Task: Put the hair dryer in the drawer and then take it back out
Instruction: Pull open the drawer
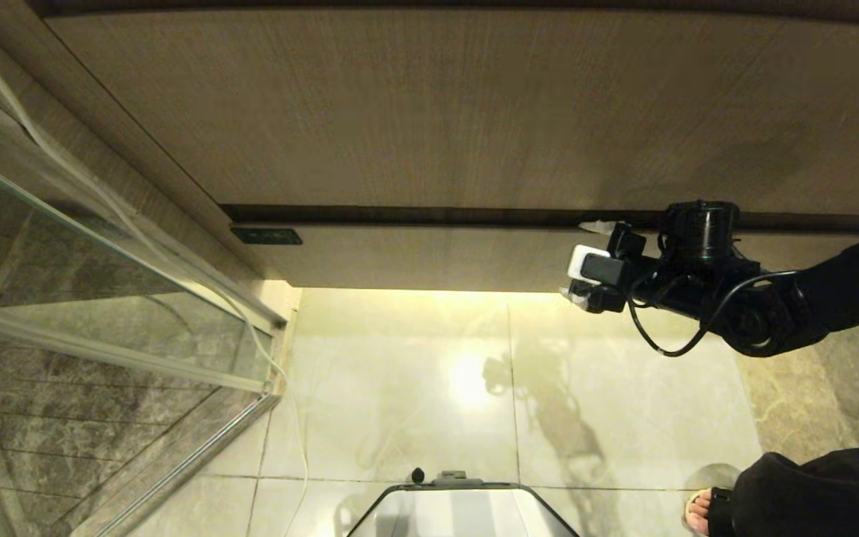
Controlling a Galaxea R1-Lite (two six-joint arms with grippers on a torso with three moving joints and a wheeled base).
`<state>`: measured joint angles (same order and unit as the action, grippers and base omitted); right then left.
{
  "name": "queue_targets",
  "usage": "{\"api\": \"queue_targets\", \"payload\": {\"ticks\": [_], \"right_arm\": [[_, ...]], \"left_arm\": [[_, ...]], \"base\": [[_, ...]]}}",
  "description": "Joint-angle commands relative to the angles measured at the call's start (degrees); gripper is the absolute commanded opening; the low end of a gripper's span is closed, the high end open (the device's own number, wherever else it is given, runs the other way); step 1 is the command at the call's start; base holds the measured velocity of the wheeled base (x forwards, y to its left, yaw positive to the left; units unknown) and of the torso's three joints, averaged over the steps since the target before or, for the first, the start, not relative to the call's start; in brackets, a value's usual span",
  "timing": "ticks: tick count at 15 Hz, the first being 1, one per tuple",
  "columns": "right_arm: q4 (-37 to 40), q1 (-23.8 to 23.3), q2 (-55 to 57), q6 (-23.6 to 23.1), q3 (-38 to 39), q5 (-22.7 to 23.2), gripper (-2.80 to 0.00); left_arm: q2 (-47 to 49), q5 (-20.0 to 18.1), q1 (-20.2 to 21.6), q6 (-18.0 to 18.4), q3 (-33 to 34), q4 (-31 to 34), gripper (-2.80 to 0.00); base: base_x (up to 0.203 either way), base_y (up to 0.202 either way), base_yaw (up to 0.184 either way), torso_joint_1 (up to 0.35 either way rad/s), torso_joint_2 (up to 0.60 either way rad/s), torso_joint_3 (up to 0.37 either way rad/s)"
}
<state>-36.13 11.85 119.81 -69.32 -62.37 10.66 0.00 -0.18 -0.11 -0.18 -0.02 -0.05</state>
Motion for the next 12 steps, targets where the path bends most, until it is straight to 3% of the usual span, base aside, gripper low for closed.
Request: {"api": "queue_targets", "payload": {"ticks": [1, 10, 12], "right_arm": [[3.5, -0.1, -1.6, 1.1, 0.4, -0.5, 0.0], [8.3, 0.0, -6.0, 2.7, 2.7, -5.5, 0.0], [9.3, 0.0, -7.6, 2.7, 4.3, -8.7, 0.0]], "left_arm": [[0.0, 0.0, 0.0, -0.1, 0.0, 0.0, -2.8], [0.0, 0.0, 0.0, -0.1, 0.0, 0.0, -2.8], [0.0, 0.0, 0.0, -0.1, 0.0, 0.0, -2.8]], "base": [[0.0, 0.0, 0.0, 0.0, 0.0, 0.0], [0.0, 0.0, 0.0, 0.0, 0.0, 0.0], [0.0, 0.0, 0.0, 0.0, 0.0, 0.0]]}}
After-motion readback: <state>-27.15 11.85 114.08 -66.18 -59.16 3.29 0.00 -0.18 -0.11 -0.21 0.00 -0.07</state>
